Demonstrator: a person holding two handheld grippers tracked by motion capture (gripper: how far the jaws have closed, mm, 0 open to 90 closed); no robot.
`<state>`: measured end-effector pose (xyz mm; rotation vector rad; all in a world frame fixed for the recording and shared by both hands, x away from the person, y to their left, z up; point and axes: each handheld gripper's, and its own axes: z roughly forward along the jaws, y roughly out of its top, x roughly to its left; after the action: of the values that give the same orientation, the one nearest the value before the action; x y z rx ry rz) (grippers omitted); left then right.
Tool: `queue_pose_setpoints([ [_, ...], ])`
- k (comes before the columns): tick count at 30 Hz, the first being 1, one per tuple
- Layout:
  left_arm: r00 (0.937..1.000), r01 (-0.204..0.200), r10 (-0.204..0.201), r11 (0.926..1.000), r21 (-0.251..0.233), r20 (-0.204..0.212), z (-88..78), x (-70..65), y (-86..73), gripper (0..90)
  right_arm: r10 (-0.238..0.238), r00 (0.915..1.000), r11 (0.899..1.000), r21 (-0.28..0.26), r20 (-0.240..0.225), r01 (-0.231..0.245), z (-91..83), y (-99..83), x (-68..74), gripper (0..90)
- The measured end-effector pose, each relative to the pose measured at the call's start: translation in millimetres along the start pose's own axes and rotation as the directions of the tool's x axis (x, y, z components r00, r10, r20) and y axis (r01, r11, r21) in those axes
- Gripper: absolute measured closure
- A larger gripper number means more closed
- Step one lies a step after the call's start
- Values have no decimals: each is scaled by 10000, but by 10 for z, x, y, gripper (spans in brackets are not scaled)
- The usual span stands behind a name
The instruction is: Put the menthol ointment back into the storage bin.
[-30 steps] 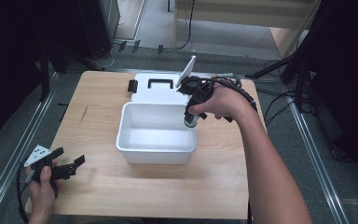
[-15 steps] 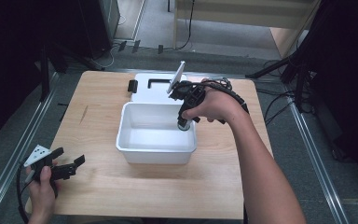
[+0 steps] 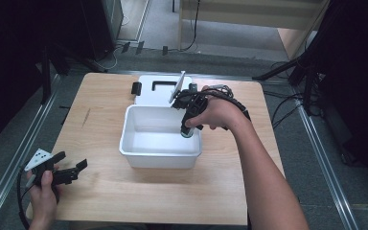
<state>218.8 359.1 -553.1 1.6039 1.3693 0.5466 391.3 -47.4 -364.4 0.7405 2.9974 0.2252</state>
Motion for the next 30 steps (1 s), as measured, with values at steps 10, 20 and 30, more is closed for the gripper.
queue_pose_setpoints([
  [10,10000,11,-11,10000,12,2,2,0,1,3,-568,9984,9983,113,52,568,159,-16,-3,517],
  [20,10000,21,-21,10000,19,16,3,2,1,3,-1013,9948,9948,141,82,1012,331,-6,13,516],
  [30,10000,27,-28,10000,28,15,4,2,2,3,-1191,9929,9925,273,13,1190,502,-20,18,516],
])
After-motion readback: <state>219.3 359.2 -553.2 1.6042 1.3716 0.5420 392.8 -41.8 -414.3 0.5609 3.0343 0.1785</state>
